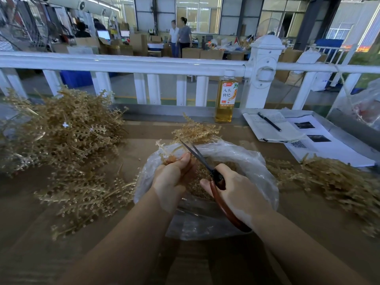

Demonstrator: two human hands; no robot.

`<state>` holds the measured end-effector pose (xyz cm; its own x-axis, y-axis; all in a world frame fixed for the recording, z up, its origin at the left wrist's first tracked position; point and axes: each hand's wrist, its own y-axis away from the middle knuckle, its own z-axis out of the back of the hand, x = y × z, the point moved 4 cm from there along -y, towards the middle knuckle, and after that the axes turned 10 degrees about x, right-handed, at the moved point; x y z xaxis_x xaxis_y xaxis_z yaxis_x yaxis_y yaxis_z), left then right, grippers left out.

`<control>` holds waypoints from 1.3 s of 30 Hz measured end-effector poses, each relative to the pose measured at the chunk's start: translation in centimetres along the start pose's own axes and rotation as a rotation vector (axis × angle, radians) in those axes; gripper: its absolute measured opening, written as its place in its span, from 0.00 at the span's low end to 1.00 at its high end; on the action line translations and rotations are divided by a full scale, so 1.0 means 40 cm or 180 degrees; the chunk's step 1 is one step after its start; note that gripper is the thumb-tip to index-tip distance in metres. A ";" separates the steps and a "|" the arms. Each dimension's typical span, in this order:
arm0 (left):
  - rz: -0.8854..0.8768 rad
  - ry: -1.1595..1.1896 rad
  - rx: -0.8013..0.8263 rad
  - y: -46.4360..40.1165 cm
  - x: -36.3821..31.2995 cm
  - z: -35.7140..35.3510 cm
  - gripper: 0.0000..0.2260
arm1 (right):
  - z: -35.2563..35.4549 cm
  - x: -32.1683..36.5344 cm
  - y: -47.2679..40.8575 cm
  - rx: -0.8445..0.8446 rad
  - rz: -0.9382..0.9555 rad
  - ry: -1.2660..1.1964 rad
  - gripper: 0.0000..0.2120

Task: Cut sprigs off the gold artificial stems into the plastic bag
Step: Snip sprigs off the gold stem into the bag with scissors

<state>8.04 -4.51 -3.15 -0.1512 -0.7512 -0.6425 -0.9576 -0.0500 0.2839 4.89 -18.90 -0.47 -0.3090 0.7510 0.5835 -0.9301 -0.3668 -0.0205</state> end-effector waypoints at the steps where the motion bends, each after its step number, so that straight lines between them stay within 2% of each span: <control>1: -0.0013 -0.0002 -0.0003 0.000 0.000 0.000 0.07 | -0.001 0.000 0.000 0.0028 0.0004 -0.0006 0.16; 6: -0.0004 -0.0155 -0.0018 0.008 0.003 0.008 0.02 | -0.005 -0.001 0.002 0.0125 0.0004 0.0032 0.16; 12: -0.0036 -0.0256 -0.0037 0.006 0.003 0.006 0.05 | -0.008 -0.003 -0.002 0.0133 0.0008 0.0031 0.16; 15: 0.0020 -0.0276 -0.0014 0.007 0.004 0.007 0.01 | -0.009 -0.004 -0.003 0.0138 0.0015 0.0031 0.16; 20: 0.0138 -0.0265 0.0100 0.009 0.010 0.007 0.03 | -0.009 -0.010 -0.009 0.0154 0.0090 -0.0036 0.16; 26: 0.0250 -0.0246 0.0011 0.001 0.013 0.010 0.01 | -0.012 -0.014 -0.008 -0.0089 0.0198 0.0170 0.15; 31: 0.0446 -0.0228 0.0018 0.005 0.016 0.007 0.03 | -0.018 -0.017 -0.010 -0.0195 0.0260 0.0335 0.15; 35: 0.0501 -0.0155 0.0110 0.008 0.018 -0.002 0.12 | -0.019 -0.015 -0.007 -0.0277 0.0304 0.0431 0.16; 39: 0.0615 -0.0172 0.0272 0.010 0.018 -0.005 0.03 | -0.017 -0.015 -0.003 -0.0374 0.0289 0.0442 0.17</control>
<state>7.58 -5.20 -3.35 -0.3448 -0.7050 -0.6197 -0.9264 0.1492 0.3457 5.03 -18.94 -1.36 -0.4096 0.7892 0.4576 -0.9114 -0.3760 -0.1673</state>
